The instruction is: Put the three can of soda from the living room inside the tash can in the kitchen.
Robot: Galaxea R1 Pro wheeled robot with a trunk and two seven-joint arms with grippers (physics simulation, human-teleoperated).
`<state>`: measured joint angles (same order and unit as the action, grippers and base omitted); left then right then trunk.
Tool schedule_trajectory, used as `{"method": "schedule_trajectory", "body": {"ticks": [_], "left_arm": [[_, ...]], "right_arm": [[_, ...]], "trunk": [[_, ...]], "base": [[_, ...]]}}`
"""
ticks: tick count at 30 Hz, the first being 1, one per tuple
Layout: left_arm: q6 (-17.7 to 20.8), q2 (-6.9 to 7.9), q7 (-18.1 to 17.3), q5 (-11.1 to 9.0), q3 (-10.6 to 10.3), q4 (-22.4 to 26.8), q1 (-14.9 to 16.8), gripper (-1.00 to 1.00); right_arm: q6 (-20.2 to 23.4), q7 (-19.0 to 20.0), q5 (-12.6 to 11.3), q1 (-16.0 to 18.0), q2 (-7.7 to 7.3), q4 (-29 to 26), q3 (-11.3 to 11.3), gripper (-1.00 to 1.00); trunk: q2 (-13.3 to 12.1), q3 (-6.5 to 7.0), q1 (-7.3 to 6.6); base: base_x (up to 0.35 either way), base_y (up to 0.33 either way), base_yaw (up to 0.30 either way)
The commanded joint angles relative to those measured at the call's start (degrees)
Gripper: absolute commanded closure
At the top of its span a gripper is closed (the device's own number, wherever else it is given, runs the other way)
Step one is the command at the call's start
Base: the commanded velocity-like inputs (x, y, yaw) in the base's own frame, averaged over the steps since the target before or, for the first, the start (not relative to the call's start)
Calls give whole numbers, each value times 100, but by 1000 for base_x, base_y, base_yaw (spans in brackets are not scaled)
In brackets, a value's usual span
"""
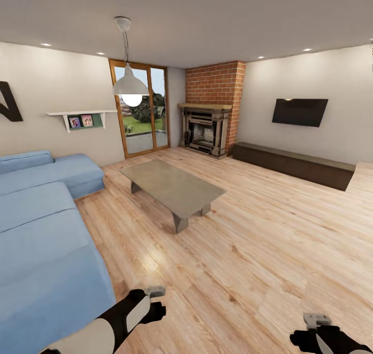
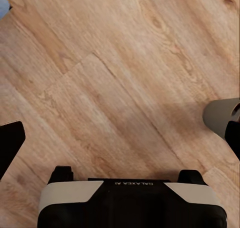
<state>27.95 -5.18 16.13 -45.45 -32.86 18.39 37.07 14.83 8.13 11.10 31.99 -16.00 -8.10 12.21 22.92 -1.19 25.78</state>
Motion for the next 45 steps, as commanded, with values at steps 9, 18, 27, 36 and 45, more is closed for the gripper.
{"method": "schedule_trajectory", "body": {"ticks": [9, 18, 27, 36, 45], "left_arm": [[-406, 0, -259, 9, -12, -439, -219, -100], [-823, 1, -276, 16, -36, -499, -573, -100], [-1099, 8, -277, 3, -101, -635, -877, -100], [-1617, 6, -277, 3, -118, -888, -1136, -100], [-2075, 8, -277, -7, -123, -919, -1399, -100]], "right_arm": [[-586, -4, -15, -560, 27, 58, 12, -100], [-717, 0, -25, -729, 78, 197, 7, -100], [-1025, 6, -11, -745, 257, 759, 3, -100], [-1085, 10, 0, -848, 295, 1016, -6, -100], [-1092, 13, 10, -876, 298, 1039, -5, -100]], "trunk": [[-1, 83, 0], [-1, 166, 0], [-1, 249, 0], [-1, 330, 0], [-1, 392, 0]], "base": [[0, 0, 0], [0, 0, 0], [0, 0, 0], [0, 0, 0], [0, 0, 0]]}}
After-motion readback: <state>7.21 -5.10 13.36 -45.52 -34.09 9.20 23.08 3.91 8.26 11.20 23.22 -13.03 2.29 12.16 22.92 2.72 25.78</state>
